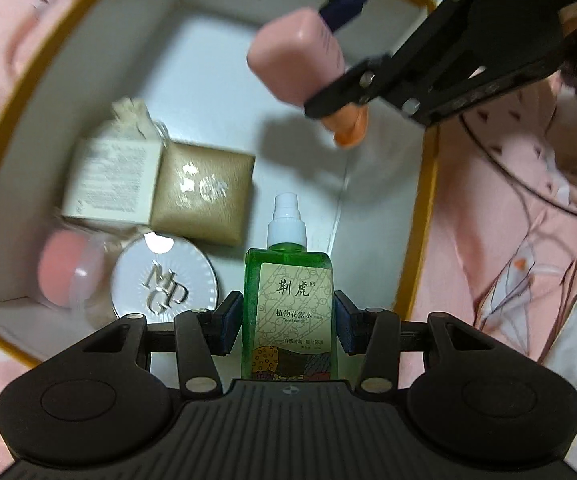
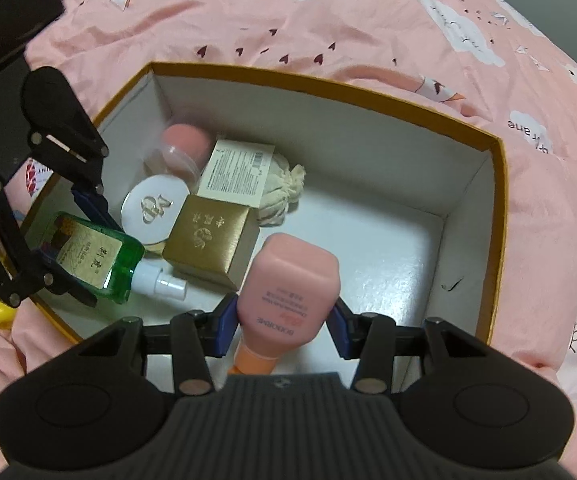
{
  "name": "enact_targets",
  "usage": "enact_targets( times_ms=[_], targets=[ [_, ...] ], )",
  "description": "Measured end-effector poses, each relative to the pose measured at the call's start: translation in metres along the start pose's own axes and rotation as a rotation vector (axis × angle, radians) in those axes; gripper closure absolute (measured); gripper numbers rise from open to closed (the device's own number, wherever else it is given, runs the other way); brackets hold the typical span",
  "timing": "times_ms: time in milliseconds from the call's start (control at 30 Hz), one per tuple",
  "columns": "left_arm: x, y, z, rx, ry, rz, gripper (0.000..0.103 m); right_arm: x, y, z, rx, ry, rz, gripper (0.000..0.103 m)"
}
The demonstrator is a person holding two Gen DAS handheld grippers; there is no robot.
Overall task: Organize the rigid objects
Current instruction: 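Carry the spray bottle and pink tube over the orange box, then lower the spray bottle and pink tube into the box and open both grippers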
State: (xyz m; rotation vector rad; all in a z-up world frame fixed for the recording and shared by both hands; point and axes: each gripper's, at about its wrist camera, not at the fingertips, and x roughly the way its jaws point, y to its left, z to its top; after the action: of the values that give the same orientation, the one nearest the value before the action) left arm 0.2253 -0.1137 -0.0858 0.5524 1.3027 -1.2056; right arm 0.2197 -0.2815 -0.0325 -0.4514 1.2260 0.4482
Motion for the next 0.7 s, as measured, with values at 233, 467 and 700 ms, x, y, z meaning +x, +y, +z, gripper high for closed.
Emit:
enact_targets(
  times_ms=[233, 467, 700],
  targets=[
    [0.012, 0.006, 0.003, 0.003, 0.033, 0.015, 0.049, 0.011, 0.008, 0.002, -0.090, 0.080, 0.040, 0.056],
    [0.017, 0.009, 0.000, -0.028, 0.018, -0.003, 0.047, 0.025, 0.013, 0.003, -0.152, 0.137, 0.027, 0.056],
    [0.004, 0.006, -0.002, -0.031, -0.034, 0.002, 0.035, 0.029, 0.015, 0.005, -0.195, 0.165, 0.033, 0.057]
  ],
)
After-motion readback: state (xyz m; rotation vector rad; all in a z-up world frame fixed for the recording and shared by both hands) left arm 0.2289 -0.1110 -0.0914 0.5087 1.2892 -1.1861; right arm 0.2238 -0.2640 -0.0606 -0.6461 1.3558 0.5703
